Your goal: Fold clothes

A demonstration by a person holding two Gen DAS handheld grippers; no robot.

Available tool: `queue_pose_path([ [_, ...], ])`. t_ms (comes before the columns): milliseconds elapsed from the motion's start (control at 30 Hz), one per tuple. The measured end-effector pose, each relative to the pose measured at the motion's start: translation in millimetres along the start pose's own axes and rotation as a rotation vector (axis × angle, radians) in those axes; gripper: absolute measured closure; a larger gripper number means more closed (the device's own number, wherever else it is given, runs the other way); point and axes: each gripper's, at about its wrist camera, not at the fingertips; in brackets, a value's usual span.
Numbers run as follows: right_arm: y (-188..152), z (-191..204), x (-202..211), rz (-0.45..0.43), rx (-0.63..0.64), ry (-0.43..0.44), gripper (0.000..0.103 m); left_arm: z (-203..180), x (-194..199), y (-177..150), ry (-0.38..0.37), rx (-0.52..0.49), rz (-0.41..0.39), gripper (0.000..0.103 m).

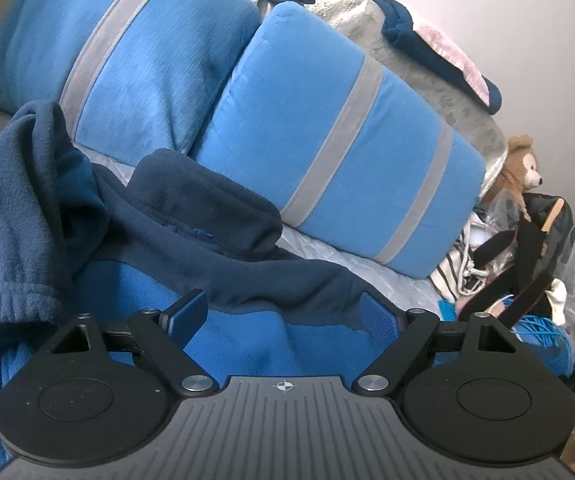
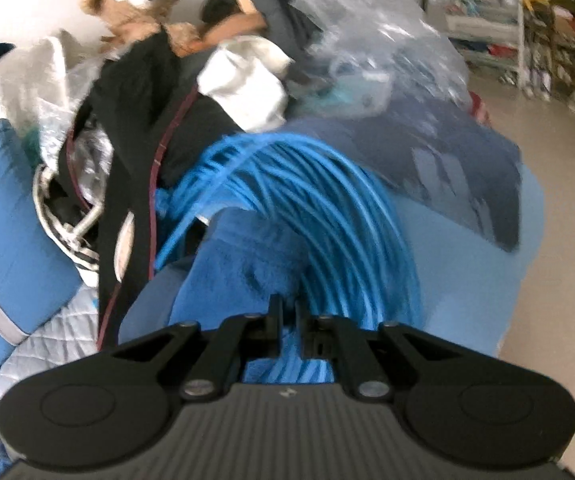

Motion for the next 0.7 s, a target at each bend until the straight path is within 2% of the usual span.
queue_pose_path([
  [300, -31.4, -7.4, -2.4, 0.080, -0.036, -0.067, 0.098, 1.5, -0.6, -0.5, 0.003, 0.004, 0.010, 0.019],
  [500, -44.1, -2.7, -0.3, 0.078, 0.014, -0.100, 0.097, 2.1, -1.7, -0.4, 0.004, 0.011, 0.019, 0.019],
  [533, -44.6, -2.4, -1.5, 0.080, 0.023, -0.099, 0.094, 2.2, -1.6, -0.3, 0.003, 0.011, 0.019, 0.019],
  [567, -45.2, -2.3, -2.6, 0.083, 0.031, -0.096, 0.087, 2.3, -1.4, -0.1, 0.002, 0.011, 0.019, 0.019],
  [600, -46.1, -2.8, -2.7, 0.082, 0.029, -0.087, 0.086, 2.5, -1.2, 0.1, 0.001, 0.011, 0.019, 0.019],
  [633, -46.9, -3.7, -2.0, 0.077, 0.025, -0.078, 0.068, 2.8, -1.2, 0.2, 0.001, 0.012, 0.020, 0.019],
  [667, -47.3, -3.9, -0.4, 0.072, 0.029, -0.076, 0.056, 3.2, -1.2, 0.0, 0.000, 0.015, 0.021, 0.019],
  [700, -47.7, -3.8, 1.8, 0.064, 0.036, -0.074, 0.052, 3.5, -1.1, 0.0, 0.000, 0.017, 0.022, 0.019],
])
Point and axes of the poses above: each gripper's, at about its wrist camera, not at the fingertips, and x roughly against the way its jaws point, z to its left, y to its top, and after that the axes turned 13 degrees about x, right-handed
